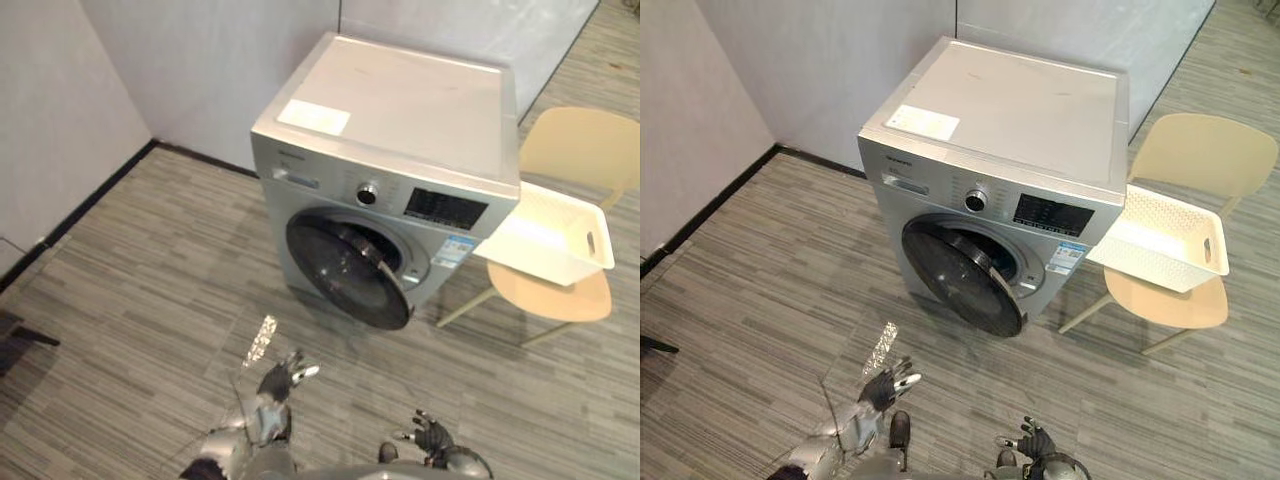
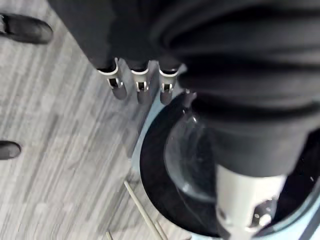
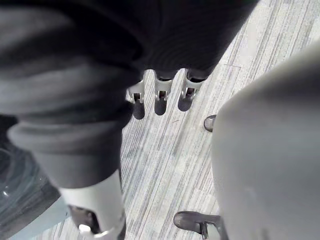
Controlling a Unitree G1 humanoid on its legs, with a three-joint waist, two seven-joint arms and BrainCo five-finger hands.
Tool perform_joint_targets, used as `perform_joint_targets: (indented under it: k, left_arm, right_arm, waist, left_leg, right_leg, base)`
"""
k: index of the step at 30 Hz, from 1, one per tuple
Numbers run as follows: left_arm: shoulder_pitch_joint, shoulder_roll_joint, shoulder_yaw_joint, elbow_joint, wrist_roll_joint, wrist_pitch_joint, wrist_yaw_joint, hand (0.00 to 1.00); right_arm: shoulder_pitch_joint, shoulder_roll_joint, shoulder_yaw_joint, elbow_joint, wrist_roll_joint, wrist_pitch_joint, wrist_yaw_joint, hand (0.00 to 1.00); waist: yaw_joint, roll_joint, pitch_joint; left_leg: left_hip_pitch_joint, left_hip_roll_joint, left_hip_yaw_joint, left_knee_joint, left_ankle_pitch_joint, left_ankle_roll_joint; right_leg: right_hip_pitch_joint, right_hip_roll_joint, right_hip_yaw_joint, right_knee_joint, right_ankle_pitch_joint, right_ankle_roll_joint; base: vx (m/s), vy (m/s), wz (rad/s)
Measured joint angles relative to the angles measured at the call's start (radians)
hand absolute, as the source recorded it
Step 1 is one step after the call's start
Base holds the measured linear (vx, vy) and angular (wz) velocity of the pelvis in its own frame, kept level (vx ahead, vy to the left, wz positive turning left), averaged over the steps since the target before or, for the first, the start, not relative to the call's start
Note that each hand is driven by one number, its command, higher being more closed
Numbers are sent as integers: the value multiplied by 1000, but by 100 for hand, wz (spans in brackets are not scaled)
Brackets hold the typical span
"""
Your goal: Pick up the laundry basket with both hands and put the clothes into the washing machine.
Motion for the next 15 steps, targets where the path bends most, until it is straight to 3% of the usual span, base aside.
perform_joint_targets:
  k: [2, 4, 6, 10, 12, 15]
  left_arm:
    - [-2, -2, 11, 77, 22, 0, 0, 0]
    - [-20, -17, 32, 162, 123, 9, 0, 0]
    - [-77, -30, 48, 209, 291, 22, 40, 0]
    - [-294, -23, 111, 249, 438, 24, 117, 0]
    - [-469, 10, 127, 277, 529, 31, 175, 0]
    - [-684, 81, 106, 290, 800, 45, 248, 0]
  right_arm:
    - [-9, 0, -2, 9, 3, 1, 0, 0]
    - [-25, 1, -5, 9, 4, 1, 0, 0]
    - [-64, 3, -22, 5, 5, 1, -1, 0]
    - [-142, 4, -40, -78, 25, -2, -20, 0]
    - [-165, 2, -42, -138, 44, -10, -25, 0]
    - [-160, 8, -25, -193, 53, -37, -42, 0]
  waist:
    - [3, 0, 0]
    - [-1, 1, 1]
    - [-11, 3, 20]
    - [-24, -7, 81]
    - [-32, -37, 147]
    - [-65, -80, 191]
  left_leg:
    - [0, 2, -6, 0, -3, -4]
    - [-3, 6, -2, 0, -6, -8]
    - [-22, 19, 7, 0, -9, -13]
    - [-110, 62, 49, 0, 7, -25]
    - [-143, 81, 83, 5, 19, -26]
    - [-206, 90, 109, 6, 28, -29]
  right_leg:
    - [5, 3, -7, -3, -5, -8]
    - [0, 6, -4, -4, -7, -12]
    - [-29, 18, 8, -1, -6, -17]
    - [-149, 55, 67, 2, 40, -22]
    - [-202, 68, 99, -2, 67, -24]
    - [-281, 77, 130, 0, 82, -25]
  base:
    - [24, -23, 11]
    - [1, -13, -5]
    - [-36, -25, -17]
    - [-82, -42, -58]
    - [-24, -54, -65]
    - [-6, -24, -39]
